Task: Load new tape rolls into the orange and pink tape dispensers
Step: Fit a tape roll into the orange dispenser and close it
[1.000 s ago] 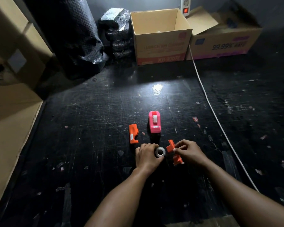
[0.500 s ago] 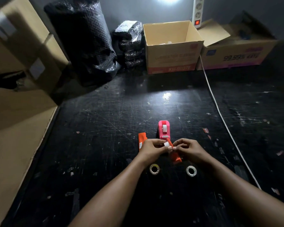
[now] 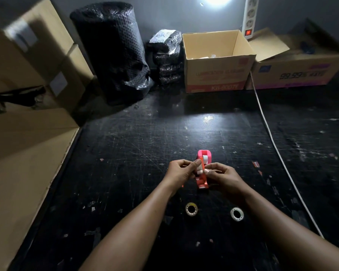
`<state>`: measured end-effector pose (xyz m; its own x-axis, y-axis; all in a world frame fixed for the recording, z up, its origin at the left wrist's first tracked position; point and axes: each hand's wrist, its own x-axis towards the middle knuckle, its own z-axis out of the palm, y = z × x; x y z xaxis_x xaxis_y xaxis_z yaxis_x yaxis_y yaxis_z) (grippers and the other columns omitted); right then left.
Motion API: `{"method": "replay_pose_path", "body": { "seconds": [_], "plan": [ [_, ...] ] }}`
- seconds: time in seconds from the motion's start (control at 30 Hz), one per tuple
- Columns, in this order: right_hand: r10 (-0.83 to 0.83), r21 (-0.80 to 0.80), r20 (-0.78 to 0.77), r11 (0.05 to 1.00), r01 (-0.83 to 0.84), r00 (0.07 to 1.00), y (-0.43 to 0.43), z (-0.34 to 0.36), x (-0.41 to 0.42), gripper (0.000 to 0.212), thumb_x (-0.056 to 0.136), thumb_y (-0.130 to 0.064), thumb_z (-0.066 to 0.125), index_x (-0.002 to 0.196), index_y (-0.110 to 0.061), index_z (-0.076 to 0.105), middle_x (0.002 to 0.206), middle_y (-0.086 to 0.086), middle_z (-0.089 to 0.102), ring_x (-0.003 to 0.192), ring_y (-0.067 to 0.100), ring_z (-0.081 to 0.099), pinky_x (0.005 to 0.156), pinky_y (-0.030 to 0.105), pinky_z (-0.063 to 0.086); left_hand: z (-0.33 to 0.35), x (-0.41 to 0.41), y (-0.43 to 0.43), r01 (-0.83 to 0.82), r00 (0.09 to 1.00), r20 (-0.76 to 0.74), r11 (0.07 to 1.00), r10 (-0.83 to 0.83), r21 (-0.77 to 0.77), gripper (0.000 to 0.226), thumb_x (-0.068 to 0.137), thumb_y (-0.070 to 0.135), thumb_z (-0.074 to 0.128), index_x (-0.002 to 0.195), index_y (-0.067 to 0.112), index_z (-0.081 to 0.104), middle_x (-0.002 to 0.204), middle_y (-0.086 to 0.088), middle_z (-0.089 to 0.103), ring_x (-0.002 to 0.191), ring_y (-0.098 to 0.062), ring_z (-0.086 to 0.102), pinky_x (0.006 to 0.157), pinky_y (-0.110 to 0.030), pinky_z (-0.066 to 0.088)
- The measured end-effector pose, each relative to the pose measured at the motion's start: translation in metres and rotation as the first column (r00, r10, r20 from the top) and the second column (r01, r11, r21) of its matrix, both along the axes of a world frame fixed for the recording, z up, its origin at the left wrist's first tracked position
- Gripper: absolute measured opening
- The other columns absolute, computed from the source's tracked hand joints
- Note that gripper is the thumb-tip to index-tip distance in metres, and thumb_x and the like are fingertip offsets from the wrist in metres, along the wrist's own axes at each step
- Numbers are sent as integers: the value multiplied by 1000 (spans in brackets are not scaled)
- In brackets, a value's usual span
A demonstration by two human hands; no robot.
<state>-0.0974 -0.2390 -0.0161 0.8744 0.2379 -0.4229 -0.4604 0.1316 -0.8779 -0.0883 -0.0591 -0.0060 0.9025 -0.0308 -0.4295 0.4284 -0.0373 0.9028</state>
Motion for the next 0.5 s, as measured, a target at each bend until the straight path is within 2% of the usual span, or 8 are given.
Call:
{"method": "replay_pose_path", "body": {
  "seconds": [0.13,0.2,0.27,0.33,0.4,0.5],
  "plan": [
    [-10,25,-22,1000,10,1000,4,-2,10,32,86,-10,71,113,4,62,113,32,69,95,43,70,73,45,60,0,10,7,19,1000,-5,998,-19,52,41,84,44,73,93,4,71,69,2,70,55,-7,63,47,-15,47],
    [-6,25,-32,1000,7,999,6,-3,16,31,86,-9,70,113,4,62,110,29,71,90,39,72,70,41,59,-6,16,13,-34,999,-1,993,34,109,45,86,52,67,90,7,71,73,1,69,61,-11,65,55,-21,51],
    [-28,56,-53,998,31,998,6,-3,21,25,88,-4,66,111,5,61,102,25,72,78,30,74,61,35,59,-18,21,20,-119,993,8,958,121,263,45,85,55,66,92,11,72,82,2,72,79,-15,67,71,-27,52],
    [-47,60,-68,997,51,997,5,-5,27,19,88,-1,64,107,2,63,96,21,71,70,25,74,56,31,58,-35,20,28,-141,987,-9,893,160,426,40,81,50,72,98,14,70,97,-1,73,96,-19,67,83,-29,50],
    [-57,32,-77,998,60,995,3,-9,32,15,88,-2,66,102,-3,65,95,19,71,67,23,74,55,31,57,-52,16,33,-88,989,-51,831,139,549,41,76,48,76,102,16,67,107,-3,70,104,-21,64,88,-29,49],
    [-58,-7,-94,998,57,994,-2,-17,36,16,86,-5,68,103,-3,66,93,18,71,70,25,72,58,33,57,-65,13,31,-39,986,-100,775,131,631,48,66,59,73,99,24,65,110,0,67,103,-20,63,88,-38,54]
  ]
}}
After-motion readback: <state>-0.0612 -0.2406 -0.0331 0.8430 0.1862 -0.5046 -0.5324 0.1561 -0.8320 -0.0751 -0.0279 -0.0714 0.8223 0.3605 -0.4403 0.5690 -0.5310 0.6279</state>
